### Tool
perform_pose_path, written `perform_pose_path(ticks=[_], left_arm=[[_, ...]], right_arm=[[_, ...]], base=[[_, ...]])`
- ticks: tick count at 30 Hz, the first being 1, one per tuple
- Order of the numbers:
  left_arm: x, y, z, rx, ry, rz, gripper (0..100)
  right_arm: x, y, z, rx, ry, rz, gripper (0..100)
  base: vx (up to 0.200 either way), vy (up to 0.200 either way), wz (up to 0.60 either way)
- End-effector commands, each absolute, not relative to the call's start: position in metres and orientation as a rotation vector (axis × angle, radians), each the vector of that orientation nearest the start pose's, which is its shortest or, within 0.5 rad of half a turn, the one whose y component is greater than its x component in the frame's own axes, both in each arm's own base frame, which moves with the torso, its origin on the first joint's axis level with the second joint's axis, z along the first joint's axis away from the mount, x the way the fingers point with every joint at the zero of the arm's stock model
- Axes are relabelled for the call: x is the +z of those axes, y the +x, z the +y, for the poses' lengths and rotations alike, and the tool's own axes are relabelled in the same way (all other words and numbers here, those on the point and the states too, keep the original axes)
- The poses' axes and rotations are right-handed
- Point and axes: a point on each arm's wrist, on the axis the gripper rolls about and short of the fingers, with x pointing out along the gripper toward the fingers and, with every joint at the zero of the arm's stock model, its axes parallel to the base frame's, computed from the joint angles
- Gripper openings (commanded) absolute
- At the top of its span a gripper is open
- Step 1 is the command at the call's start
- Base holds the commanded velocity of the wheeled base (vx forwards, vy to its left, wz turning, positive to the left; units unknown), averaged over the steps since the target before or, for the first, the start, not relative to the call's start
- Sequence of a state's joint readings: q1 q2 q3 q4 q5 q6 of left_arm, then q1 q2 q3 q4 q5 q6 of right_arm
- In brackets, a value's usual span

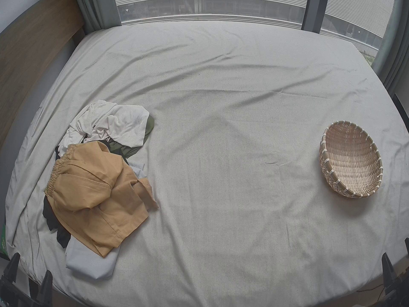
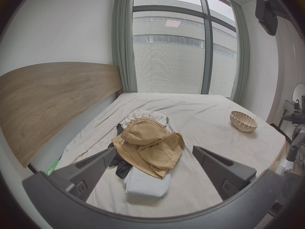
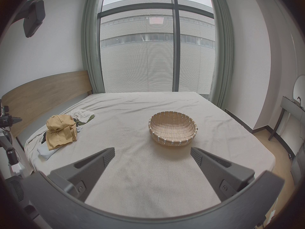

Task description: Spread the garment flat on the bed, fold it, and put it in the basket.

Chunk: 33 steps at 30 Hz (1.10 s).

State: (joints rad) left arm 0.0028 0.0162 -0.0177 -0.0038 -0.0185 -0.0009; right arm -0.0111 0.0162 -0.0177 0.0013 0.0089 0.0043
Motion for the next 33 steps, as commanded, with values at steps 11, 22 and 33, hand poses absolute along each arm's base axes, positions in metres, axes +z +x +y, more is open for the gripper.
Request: perform_pose_path(ticks=[11,22,33], left_arm=[[0.0761,-0.0228,-0.0005,-0.015,-0.011,-0.006,100],[0.0760,-0.0228,-0.0005,-0.015,-0.012,-0.005,100],[0.0760,-0.0228,-0.0005,-0.017,-0.006,-0.005,100]], right_arm=[[0.0758,-0.0228,0.0005,-0.002,0.005,0.002,100],[0.0758,-0.0228,0.0005,-0.002,0.005,0.002,100],[0.0758,-0.0228,0.0005,-0.002,0.005,0.002,100]], base=[[0.000,0.000,0.00],[0.000,0.000,0.00],[0.000,0.000,0.00]])
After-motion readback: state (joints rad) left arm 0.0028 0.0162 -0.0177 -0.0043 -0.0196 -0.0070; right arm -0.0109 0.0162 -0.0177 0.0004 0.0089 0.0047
